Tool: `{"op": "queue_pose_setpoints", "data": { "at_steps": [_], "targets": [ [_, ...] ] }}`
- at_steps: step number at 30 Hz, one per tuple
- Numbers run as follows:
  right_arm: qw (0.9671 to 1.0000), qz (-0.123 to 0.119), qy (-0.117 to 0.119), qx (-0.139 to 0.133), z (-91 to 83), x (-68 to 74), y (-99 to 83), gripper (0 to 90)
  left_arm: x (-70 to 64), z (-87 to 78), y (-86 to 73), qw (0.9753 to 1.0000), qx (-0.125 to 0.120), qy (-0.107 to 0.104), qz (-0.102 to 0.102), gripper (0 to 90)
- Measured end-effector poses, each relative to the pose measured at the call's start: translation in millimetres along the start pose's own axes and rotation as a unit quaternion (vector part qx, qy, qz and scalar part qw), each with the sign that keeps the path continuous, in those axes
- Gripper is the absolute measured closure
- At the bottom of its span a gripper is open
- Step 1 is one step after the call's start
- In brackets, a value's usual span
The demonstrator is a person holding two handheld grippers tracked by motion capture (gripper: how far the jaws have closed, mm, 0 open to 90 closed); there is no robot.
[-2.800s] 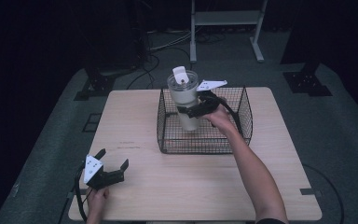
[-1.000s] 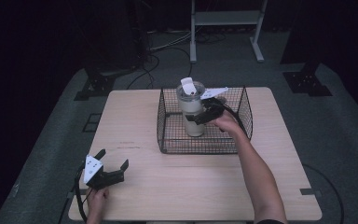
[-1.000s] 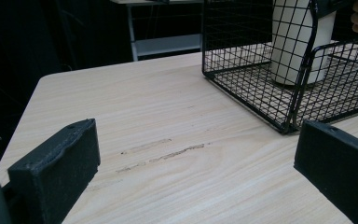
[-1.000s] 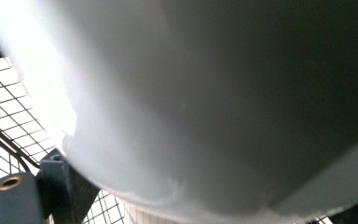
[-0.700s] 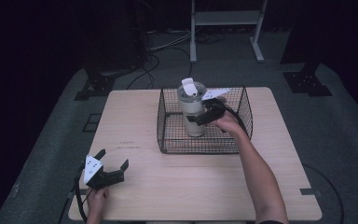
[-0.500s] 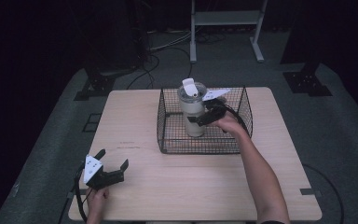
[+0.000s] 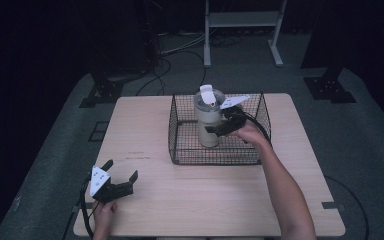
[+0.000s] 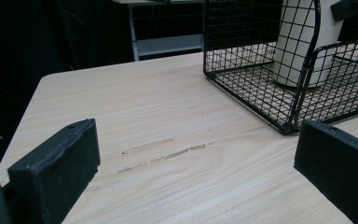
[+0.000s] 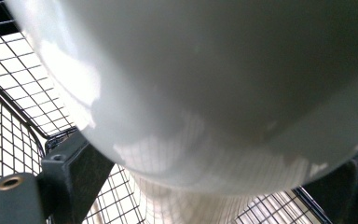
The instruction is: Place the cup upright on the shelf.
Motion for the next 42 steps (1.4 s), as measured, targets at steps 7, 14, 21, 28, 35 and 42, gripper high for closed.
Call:
{"op": "queue_pose_setpoints", "data": {
  "at_steps": [7, 14, 21, 28, 35, 42],
  "targets": [
    [0.9999, -0.003, -0.005, 0.016, -4.8, 3.5, -2.8, 9.5, 0.0, -0.2, 0.1, 1.0, -0.001, -0.001, 0.0, 0.0],
    [0.9997, -0.003, -0.014, 0.019, -8.8, 4.9, -2.5, 9.9, 0.0, -0.2, 0.1, 1.0, -0.001, -0.001, 0.001, 0.0],
    [0.9996, 0.009, -0.019, 0.016, -19.8, 3.8, -3.3, 10.0, 0.0, -0.2, 0.1, 1.0, -0.001, -0.001, 0.001, 0.0],
    [0.9995, 0.017, -0.025, 0.012, -37.3, 4.3, -3.6, 10.1, -0.2, 0.0, 0.2, 1.0, -0.001, 0.0, 0.001, 0.0],
    [0.9992, 0.028, -0.026, 0.004, -55.4, 7.0, -1.3, 10.1, -0.2, 0.0, 0.1, 1.0, 0.0, 0.0, 0.0, 0.0],
    [0.9993, 0.03, -0.023, -0.001, -67.4, 11.8, -0.5, 10.1, -0.6, -0.2, 0.1, 1.0, 0.0, -0.001, 0.001, 0.0]
  ]
}}
Point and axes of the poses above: each handheld gripper's, and its own axes: z roughly forward along the jaws, y roughly out of its top, x roughly to its left, the point moved 8 cm from there along z, roughly forward along the jaws, and after that the axes turned 13 degrees about z, right-handed, at the moved point
